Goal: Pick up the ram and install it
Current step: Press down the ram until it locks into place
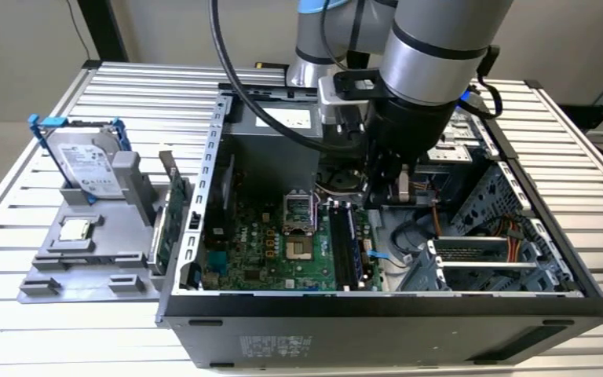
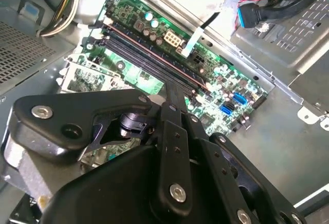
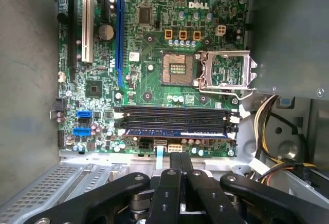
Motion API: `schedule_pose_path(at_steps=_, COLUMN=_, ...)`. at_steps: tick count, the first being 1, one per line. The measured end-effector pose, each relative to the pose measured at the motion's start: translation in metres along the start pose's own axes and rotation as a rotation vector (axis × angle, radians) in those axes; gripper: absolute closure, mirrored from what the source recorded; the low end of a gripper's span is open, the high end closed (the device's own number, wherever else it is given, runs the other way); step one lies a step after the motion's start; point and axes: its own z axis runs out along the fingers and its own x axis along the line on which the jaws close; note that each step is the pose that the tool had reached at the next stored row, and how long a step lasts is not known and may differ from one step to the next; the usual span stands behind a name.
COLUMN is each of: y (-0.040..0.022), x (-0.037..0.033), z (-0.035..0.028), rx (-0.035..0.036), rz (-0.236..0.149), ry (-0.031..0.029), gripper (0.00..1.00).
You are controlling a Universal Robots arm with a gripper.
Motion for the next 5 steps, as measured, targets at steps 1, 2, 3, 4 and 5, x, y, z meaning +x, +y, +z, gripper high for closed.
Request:
schedule_pose_path(at_steps=1, y=0.0000, x=0.0000, z=0.0000, rx=0.0000, rz=0.000, ry=0.0000, gripper=1.00)
schedule_pose_path(at_steps=2, y=0.0000, x=0.0000, z=-0.0001, rx=0.0000, rz=0.000, ry=0.0000, gripper=1.00)
schedule_pose_path(at_steps=3, y=0.0000, x=0.0000, z=-0.0001, rx=0.0000, rz=0.000, ry=0.0000, gripper=1.00)
schedule_pose_path(at_steps=4, y=0.0000, x=0.0000, z=-0.0002, rx=0.0000, rz=0.000, ry=0.0000, gripper=1.00)
schedule_pose_path(at_steps=5, y=0.0000, x=0.0000, z=-0.0002, rx=0.0000, rz=0.000, ry=0.0000, gripper=1.00)
